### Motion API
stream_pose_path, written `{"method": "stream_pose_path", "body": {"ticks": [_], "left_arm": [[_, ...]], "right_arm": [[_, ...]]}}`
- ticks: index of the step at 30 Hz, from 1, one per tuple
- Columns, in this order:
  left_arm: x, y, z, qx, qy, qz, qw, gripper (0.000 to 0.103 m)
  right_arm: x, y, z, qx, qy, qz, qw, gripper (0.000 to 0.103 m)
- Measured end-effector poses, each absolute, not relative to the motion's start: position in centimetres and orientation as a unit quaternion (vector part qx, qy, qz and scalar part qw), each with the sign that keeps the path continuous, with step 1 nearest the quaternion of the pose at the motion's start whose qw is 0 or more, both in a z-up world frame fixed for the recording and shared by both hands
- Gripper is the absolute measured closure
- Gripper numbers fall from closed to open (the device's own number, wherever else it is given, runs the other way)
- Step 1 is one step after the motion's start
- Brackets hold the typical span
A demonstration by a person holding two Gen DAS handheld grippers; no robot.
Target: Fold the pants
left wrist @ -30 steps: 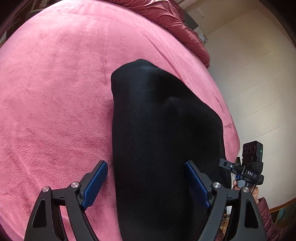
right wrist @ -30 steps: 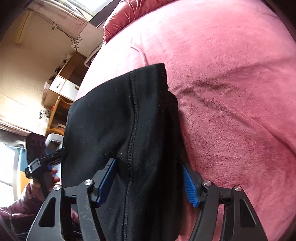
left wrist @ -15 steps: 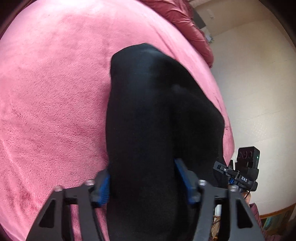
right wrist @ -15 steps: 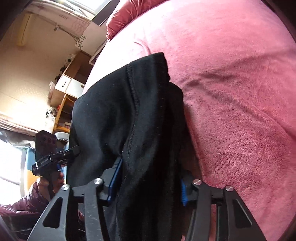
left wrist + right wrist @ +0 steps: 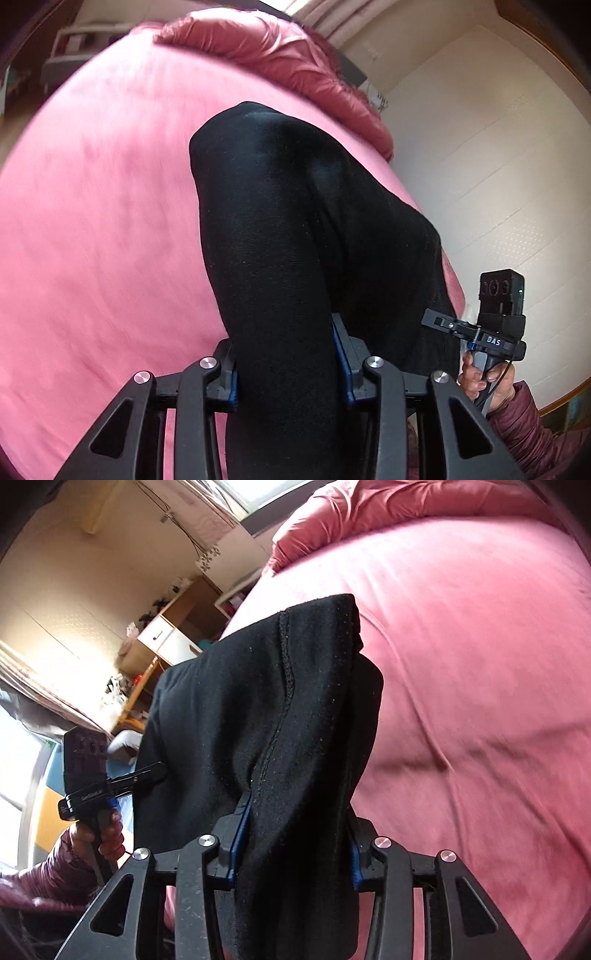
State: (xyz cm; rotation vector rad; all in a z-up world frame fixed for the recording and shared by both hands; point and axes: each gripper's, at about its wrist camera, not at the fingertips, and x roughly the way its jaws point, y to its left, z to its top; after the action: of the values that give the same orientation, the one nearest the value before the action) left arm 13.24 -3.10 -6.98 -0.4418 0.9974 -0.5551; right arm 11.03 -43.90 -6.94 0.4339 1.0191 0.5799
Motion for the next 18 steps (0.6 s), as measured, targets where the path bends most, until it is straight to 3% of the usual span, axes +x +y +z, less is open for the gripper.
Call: {"method": "stream_pose_path", "body": {"ticks": [7,18], "left_arm": [[18.4,0.4,-6.3,-0.21,0.462,-0.213,0.835,0.064],[23.3,3.0,-10.8,-0.233,0.503,-0.15,0.819,0.063]], "right_arm": [[18.4,-39.0,-6.6,0.206,0.474,0.28,0.809,0.06],[25.9,-33.5,-9.9,0.191,0.519,0.27,0.788,0.06]]}}
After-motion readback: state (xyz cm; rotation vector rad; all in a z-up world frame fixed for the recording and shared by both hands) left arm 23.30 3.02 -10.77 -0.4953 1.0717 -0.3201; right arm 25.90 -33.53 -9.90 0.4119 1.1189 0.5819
